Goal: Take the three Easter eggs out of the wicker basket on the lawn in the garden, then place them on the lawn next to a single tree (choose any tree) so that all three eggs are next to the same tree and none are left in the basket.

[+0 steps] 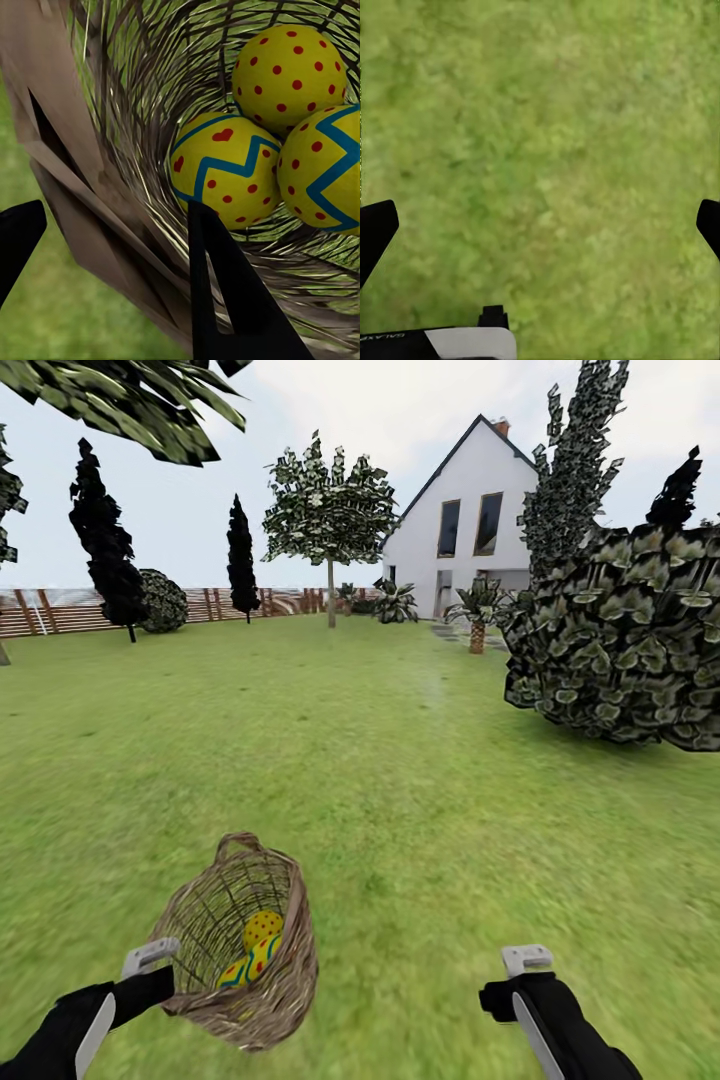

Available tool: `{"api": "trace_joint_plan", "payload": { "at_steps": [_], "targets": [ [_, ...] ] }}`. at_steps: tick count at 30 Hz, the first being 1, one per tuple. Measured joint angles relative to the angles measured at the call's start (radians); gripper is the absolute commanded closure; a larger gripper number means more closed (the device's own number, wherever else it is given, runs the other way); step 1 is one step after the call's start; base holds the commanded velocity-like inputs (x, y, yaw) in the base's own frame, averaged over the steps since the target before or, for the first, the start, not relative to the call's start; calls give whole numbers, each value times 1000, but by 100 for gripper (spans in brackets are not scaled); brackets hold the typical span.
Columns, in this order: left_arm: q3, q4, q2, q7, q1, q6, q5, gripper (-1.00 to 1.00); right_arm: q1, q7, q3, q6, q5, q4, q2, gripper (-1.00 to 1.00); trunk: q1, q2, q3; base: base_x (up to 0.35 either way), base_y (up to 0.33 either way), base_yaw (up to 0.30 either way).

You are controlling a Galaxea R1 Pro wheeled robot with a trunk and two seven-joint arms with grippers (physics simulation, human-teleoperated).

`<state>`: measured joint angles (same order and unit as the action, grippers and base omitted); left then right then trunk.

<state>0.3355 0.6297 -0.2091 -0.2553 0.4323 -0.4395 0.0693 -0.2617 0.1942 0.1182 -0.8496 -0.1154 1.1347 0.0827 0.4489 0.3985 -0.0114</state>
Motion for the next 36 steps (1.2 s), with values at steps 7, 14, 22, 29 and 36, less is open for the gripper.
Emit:
{"api": "trace_joint_plan", "payload": {
  "at_steps": [7, 14, 22, 29, 36],
  "targets": [
    [2, -1, -14, -6, 0, 1, 3, 100, 0, -2, 1, -1, -9, 7, 1, -100, 0, 0, 0, 335, 0, 0],
    [2, -1, -3, 1, 0, 2, -1, 100, 0, -2, 0, -2, -9, 11, -1, -100, 0, 0, 0, 335, 0, 13],
    [6, -35, 3, 1, 0, 4, 0, 100, 0, -3, 6, -6, -10, 71, -6, -100, 0, 0, 1, 335, 0, 220],
    [8, -37, -2, 1, 0, 4, 1, 100, 0, -2, 7, -9, -11, 85, -3, -100, 0, 0, 0, 336, 0, 251],
    [8, -37, 1, 3, -1, 4, 1, 100, 0, -2, 6, -8, -9, 78, -4, -100, 0, 0, 0, 336, 0, 282]
  ]
}}
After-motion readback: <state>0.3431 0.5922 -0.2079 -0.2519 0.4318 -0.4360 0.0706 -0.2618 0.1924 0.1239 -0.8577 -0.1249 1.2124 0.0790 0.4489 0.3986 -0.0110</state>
